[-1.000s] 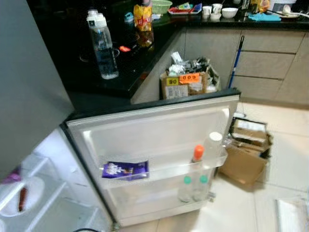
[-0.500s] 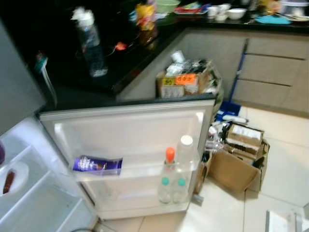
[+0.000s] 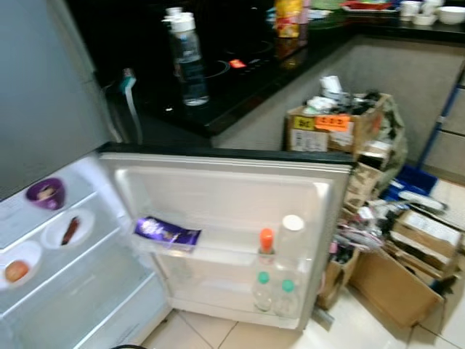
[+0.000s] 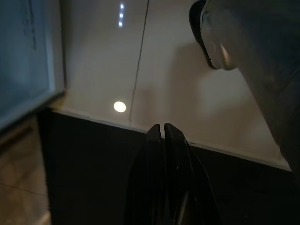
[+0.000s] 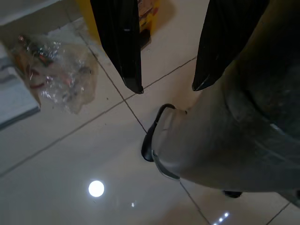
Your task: Restocking fridge
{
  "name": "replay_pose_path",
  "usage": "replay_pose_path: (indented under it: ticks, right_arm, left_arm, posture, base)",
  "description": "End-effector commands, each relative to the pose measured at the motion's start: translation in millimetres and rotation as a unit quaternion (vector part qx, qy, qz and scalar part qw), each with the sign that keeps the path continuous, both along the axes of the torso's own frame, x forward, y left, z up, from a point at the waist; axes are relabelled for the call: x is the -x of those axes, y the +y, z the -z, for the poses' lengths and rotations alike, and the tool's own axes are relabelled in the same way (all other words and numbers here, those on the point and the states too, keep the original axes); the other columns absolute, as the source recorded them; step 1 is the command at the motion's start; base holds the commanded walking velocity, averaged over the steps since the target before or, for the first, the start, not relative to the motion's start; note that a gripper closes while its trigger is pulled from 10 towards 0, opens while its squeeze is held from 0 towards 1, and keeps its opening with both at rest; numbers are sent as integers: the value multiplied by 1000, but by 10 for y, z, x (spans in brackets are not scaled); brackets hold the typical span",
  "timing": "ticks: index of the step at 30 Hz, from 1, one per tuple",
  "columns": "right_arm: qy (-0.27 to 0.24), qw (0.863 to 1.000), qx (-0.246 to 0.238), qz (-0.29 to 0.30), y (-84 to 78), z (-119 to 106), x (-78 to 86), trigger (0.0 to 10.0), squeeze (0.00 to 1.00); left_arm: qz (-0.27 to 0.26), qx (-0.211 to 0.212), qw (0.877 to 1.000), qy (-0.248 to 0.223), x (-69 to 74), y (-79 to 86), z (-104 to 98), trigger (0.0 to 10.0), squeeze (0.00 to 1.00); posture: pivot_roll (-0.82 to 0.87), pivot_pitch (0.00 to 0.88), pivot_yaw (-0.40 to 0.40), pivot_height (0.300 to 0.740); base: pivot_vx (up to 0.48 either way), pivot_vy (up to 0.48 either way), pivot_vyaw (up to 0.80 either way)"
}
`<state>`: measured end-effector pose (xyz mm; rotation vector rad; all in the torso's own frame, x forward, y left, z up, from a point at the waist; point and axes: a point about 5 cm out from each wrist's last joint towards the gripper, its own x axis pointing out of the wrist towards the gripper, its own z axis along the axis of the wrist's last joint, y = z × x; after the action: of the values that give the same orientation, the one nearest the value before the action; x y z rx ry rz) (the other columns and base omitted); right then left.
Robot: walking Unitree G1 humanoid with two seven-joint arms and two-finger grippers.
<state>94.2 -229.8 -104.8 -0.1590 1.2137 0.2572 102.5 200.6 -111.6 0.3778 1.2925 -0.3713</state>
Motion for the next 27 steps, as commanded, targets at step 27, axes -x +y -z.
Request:
replay_pose_path:
  ticks: [27]
  right_arm:
    - [-2, 1000, 1, -6, 8, -17, -88, 10000, 0]
  left_arm:
    - [8, 17, 1000, -3, -27, -92, 4, 10000, 0]
  posture:
    - [-103, 0, 24, 740]
  base:
    - [0, -302, 120]
